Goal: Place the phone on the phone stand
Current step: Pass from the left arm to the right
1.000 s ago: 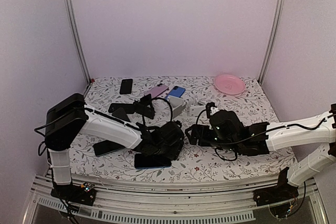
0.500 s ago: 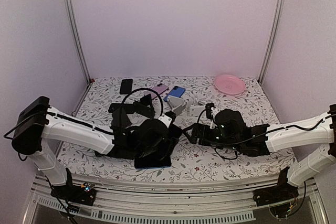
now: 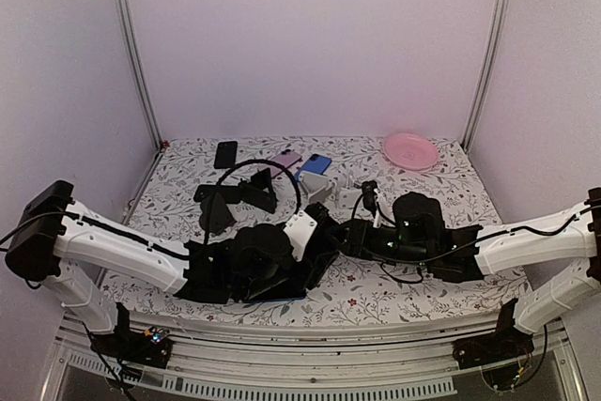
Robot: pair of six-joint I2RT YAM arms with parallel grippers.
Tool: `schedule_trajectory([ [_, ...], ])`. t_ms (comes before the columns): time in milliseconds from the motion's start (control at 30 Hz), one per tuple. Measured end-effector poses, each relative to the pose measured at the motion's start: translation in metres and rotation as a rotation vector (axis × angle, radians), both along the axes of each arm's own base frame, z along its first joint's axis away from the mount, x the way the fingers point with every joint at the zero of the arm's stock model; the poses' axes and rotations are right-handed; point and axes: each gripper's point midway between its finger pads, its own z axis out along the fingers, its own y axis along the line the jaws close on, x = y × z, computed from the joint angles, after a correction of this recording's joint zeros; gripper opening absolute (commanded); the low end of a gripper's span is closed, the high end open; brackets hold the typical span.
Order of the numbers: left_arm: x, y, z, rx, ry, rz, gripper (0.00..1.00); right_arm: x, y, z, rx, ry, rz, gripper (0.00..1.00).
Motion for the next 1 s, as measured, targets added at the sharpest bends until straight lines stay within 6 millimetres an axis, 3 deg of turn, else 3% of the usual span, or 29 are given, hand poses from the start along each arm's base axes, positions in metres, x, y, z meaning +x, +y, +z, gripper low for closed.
schedule_trajectory([
  [100,0.0,-0.001,0.0,0.006,-0.008,-0.007,0.46,-0.003,0.003,0.006,0.035,-0.001,0.019,0.14],
  [167,-0.001,-0.002,0.001,0.003,-0.008,-0.014,0.57,-0.005,0.003,0.012,0.053,-0.007,0.025,0.04],
  [300,-0.006,-0.005,0.008,-0.036,0.004,-0.048,0.83,-0.01,0.001,0.023,0.074,-0.034,0.058,0.03],
  [433,-0.014,-0.008,0.014,-0.065,0.02,-0.108,0.91,-0.014,0.0,0.029,0.059,-0.078,0.092,0.03],
  [633,-0.036,0.006,0.021,-0.15,0.091,-0.25,0.94,-0.024,-0.009,0.034,-0.017,-0.171,0.164,0.03],
  [767,-0.04,0.022,0.036,-0.253,0.143,-0.346,0.94,-0.034,-0.017,0.057,-0.006,-0.264,0.222,0.03],
  [1000,-0.054,0.031,0.043,-0.364,0.249,-0.515,0.81,-0.064,-0.016,0.084,0.035,-0.392,0.393,0.03],
])
